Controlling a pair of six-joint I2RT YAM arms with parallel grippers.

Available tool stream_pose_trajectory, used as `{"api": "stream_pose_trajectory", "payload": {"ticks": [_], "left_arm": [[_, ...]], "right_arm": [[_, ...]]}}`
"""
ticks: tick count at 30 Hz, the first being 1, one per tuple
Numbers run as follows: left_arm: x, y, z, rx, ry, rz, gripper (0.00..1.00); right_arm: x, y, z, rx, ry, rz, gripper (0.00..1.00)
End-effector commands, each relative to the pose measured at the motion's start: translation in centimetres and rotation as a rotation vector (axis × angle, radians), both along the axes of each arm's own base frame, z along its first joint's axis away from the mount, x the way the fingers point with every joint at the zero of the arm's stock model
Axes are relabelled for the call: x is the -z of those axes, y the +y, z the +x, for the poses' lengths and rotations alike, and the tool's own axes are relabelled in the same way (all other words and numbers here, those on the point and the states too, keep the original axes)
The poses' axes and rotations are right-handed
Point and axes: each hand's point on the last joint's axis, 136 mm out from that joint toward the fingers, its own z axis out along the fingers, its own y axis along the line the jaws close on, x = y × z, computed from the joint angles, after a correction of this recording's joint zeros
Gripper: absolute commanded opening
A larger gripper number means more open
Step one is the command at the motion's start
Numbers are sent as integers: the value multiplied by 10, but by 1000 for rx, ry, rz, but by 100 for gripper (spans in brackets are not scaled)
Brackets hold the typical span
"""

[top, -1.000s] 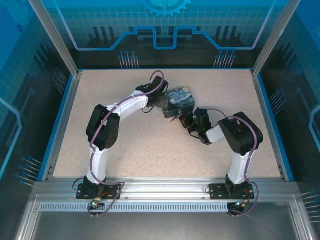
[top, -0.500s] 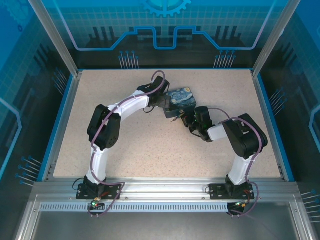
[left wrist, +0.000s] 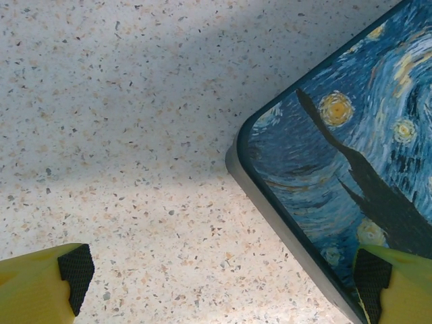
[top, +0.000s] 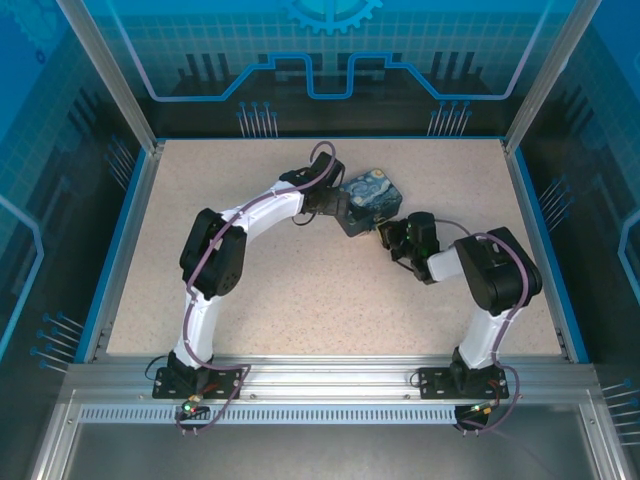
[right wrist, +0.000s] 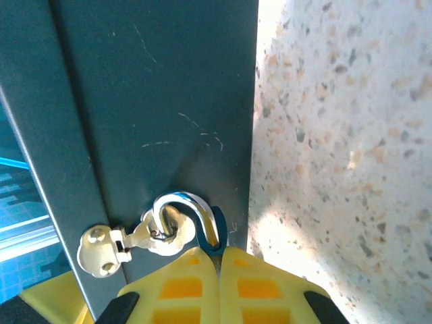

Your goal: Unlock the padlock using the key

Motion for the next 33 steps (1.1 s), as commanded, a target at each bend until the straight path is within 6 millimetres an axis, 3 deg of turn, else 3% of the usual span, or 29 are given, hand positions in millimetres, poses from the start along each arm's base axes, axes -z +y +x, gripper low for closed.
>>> {"api": "stream_pose_trajectory", "payload": {"ticks": [1,4,8,13,20,26,29,33], "left_arm": [[48,28,-22,-24,151,135,99],[48,27,-22,-25,153,129,99],[49,27,-22,-26,158,126,99],[47,25,-22,-27,156,114,99],[32,16,-22,-19,140,56,99],[1,7,-22,-14,101,-26,99],[-16,2,-24,-11,86,-78,99],[-39,-1,-28,-13,57,-145,99]], "right_arm": [[20,-30,-8,-51,178,-199,0],[18,-42,-15,-102,223,-325,0],[15,-62,-14,-84,215,-353,0],[16,-63,-16,-91,202,-297,0],[20,-66,-42,-76,225,-271,0],[21,-70,-74,-64,264,-255,1],[20,-74,-92,-58,286,-263,10],[11,-82,-111,-46,287,-296,33]]}}
